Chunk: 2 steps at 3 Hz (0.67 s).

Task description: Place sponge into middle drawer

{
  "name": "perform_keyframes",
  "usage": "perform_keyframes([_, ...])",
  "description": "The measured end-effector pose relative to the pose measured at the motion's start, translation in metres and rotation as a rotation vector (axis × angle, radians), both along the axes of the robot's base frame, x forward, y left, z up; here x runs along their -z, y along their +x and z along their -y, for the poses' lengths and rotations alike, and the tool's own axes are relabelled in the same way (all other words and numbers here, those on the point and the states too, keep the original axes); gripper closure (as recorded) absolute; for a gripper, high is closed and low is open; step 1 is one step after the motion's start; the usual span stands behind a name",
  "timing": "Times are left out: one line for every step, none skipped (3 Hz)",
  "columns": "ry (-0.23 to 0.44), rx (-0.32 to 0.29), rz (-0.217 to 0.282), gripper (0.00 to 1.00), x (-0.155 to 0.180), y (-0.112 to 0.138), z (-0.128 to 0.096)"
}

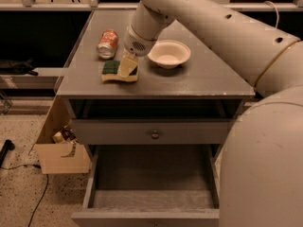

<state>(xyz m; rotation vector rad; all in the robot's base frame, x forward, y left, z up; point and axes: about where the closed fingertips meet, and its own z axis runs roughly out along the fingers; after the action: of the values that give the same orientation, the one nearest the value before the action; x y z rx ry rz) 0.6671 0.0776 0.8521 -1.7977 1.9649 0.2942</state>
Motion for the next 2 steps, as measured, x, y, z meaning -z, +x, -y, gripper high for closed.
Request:
perform_keyframes([0.000, 0.000, 0.000, 1.00, 0.000, 0.000, 0.000])
perform_keyframes([0.013, 0.076, 0.011, 1.00, -0.024, -0.025, 0.038])
